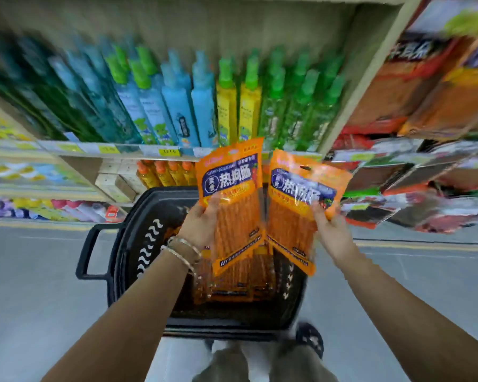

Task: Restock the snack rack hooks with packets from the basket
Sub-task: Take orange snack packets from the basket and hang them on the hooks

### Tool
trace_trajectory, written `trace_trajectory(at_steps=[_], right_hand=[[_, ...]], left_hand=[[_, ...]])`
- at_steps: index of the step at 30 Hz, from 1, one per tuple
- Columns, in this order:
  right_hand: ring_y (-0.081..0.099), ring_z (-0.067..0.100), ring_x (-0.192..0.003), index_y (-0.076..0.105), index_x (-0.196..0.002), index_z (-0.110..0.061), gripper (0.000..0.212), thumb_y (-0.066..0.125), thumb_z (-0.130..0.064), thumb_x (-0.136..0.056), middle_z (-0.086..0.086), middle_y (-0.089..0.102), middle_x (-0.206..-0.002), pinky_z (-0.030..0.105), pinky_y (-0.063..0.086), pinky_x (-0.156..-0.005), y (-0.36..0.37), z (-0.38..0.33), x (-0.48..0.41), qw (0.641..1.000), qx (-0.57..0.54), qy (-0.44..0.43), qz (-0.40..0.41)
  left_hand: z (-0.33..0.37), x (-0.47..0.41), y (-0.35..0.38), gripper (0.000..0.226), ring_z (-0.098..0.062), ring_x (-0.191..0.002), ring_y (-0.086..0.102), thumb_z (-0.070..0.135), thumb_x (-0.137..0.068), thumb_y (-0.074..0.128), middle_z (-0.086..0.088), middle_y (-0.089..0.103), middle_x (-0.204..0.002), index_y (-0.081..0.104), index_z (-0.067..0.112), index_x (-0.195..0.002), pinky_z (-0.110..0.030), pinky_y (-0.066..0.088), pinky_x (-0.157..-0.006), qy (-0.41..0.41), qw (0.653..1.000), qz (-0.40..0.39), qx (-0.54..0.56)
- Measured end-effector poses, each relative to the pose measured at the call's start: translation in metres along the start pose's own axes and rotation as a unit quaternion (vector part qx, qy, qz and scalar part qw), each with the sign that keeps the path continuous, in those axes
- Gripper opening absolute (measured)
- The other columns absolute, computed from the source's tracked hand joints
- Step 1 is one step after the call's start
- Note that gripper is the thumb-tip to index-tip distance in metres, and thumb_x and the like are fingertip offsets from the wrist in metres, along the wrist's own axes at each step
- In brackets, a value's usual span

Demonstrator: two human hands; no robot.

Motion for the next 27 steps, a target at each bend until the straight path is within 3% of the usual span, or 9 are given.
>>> trace_trajectory(at_steps=[2,6,8,12,15,17,20,23,27], right_hand=[[0.053,0.028,-0.072,0.06,-0.088,0.009,0.061,0.048,-0.05,-0.09,0.021,0.057,-0.073,0.042,0.044,-0.07,-0.042,-0.021,0.002,0.998,-0.011,-0.067,0.014],[0.06,-0.016,-0.079,0.064,-0.096,-0.031,0.011,0.053,-0.028,-0.095,-0.021,0.068,-0.091,-0.001,0.042,-0.063,-0.13,-0.051,0.002,0.98,-0.105,-0.16,0.043],[0.058,-0.02,-0.076,0.064,-0.088,-0.034,0.012,0.055,-0.031,-0.094,-0.027,0.067,-0.082,-0.001,0.041,-0.061,-0.174,-0.064,0.001,0.975,-0.12,-0.177,0.067],[0.066,0.006,-0.083,0.067,-0.085,-0.02,0.023,0.054,-0.036,-0.094,0.003,0.07,-0.103,0.02,0.052,-0.072,-0.258,-0.095,-0.01,0.958,-0.155,-0.208,0.124],[0.065,0.0,-0.066,0.069,-0.077,-0.017,0.032,0.054,-0.04,-0.094,0.005,0.068,-0.095,0.019,0.052,-0.062,-0.308,-0.124,-0.014,0.94,-0.169,-0.251,0.156],[0.069,0.021,-0.084,0.067,-0.085,-0.008,0.037,0.052,-0.041,-0.094,0.021,0.067,-0.096,0.036,0.055,-0.072,-0.338,-0.143,-0.02,0.933,-0.161,-0.274,0.168],[0.063,0.029,-0.099,0.063,-0.092,-0.02,0.018,0.052,-0.034,-0.095,0.012,0.068,-0.103,0.049,0.048,-0.092,-0.371,-0.176,-0.028,0.912,-0.168,-0.333,0.171],[0.056,0.005,-0.077,0.065,-0.097,-0.02,0.012,0.054,-0.025,-0.094,-0.008,0.061,-0.092,0.026,0.045,-0.085,-0.394,-0.21,-0.036,0.884,-0.191,-0.369,0.216],[0.059,0.012,-0.091,0.064,-0.098,-0.018,0.018,0.055,-0.031,-0.091,0.002,0.068,-0.095,0.035,0.046,-0.086,-0.413,-0.252,-0.058,0.88,-0.243,-0.359,0.196]], left_hand=[[0.036,0.013,0.015,0.022,-0.007,-0.064,0.057,0.037,-0.097,0.046,0.008,0.064,-0.065,0.059,0.02,-0.09,-0.014,0.047,-0.063,0.065,0.997,-0.019,-0.031],[0.102,0.04,0.056,0.038,-0.026,-0.102,0.058,0.052,-0.088,0.051,-0.011,0.06,-0.123,0.061,0.02,-0.107,-0.032,0.039,-0.083,0.11,0.992,0.03,0.045],[0.138,0.055,0.081,0.066,-0.026,-0.125,0.046,0.06,-0.088,0.045,-0.007,0.05,-0.135,0.049,0.014,-0.134,-0.03,0.032,-0.094,0.14,0.987,0.057,0.064],[0.205,0.077,0.128,0.075,-0.028,-0.127,0.044,0.063,-0.09,0.033,-0.014,0.049,-0.136,0.046,0.005,-0.135,-0.026,0.029,-0.091,0.214,0.97,0.091,0.072],[0.25,0.1,0.155,0.045,-0.016,-0.093,0.057,0.054,-0.093,0.042,0.002,0.063,-0.097,0.066,0.017,-0.102,-0.023,0.031,-0.073,0.268,0.949,0.111,0.121],[0.277,0.113,0.168,0.028,-0.008,-0.079,0.056,0.046,-0.092,0.05,0.018,0.058,-0.076,0.059,0.027,-0.074,-0.024,0.036,-0.073,0.299,0.933,0.097,0.178],[0.314,0.116,0.179,0.009,-0.016,-0.097,0.064,0.026,-0.092,0.058,0.009,0.069,-0.091,0.064,0.024,-0.085,-0.031,0.049,-0.091,0.345,0.906,0.041,0.242],[0.346,0.12,0.183,0.016,0.007,-0.072,0.064,0.023,-0.091,0.059,0.014,0.064,-0.073,0.059,0.025,-0.075,-0.009,0.048,-0.07,0.384,0.897,0.105,0.193],[0.388,0.114,0.19,0.022,-0.008,-0.069,0.064,0.031,-0.088,0.061,0.012,0.066,-0.062,0.062,0.021,-0.068,-0.023,0.051,-0.065,0.387,0.89,0.125,0.206]])
Point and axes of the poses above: each hand's wrist, its own x-axis away from the middle knuckle, its own y-axis out of the palm, z = x × y, the point moved 1 cm from there along -x, towards the middle knuckle
